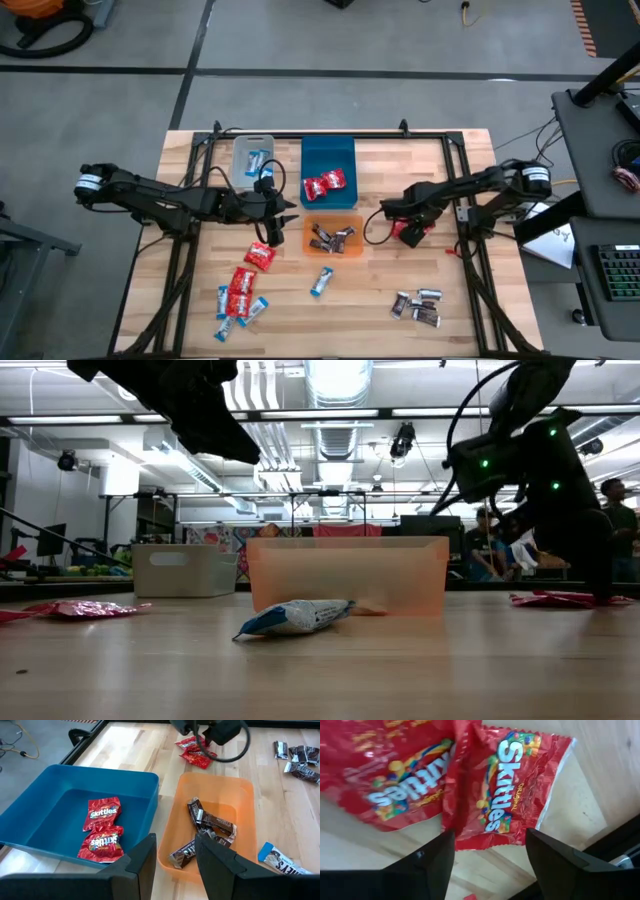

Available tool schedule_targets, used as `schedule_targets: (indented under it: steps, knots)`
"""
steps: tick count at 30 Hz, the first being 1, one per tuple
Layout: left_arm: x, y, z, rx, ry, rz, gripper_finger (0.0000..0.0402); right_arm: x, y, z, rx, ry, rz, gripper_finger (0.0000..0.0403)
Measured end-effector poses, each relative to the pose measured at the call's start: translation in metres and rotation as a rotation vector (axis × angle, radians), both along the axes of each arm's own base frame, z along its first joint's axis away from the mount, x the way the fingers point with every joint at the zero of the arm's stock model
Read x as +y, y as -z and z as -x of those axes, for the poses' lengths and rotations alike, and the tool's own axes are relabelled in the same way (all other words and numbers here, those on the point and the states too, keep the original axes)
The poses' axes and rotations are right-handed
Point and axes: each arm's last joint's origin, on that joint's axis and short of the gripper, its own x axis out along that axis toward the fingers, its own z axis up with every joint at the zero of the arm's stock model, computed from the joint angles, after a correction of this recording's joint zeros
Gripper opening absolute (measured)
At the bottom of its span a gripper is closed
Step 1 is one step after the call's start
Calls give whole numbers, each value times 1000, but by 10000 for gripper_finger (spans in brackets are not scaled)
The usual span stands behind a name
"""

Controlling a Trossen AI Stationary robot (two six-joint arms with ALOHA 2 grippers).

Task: Sort candy
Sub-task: Put the red candy into the blue bin

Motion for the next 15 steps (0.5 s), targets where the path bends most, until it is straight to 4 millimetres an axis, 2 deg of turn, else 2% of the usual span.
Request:
schedule_targets:
  steps: [3,9,15]
  knots:
    - [0,0,0,-2,3,-4,119,-6,7,-2,20,-13,-16,249]
    - [0,0,0,-3,3,-4,119,-17,18,-6,15,-56,-83,249]
    - [0,0,0,-2,3,-4,119,-26,27,-7,26,-56,-97,225]
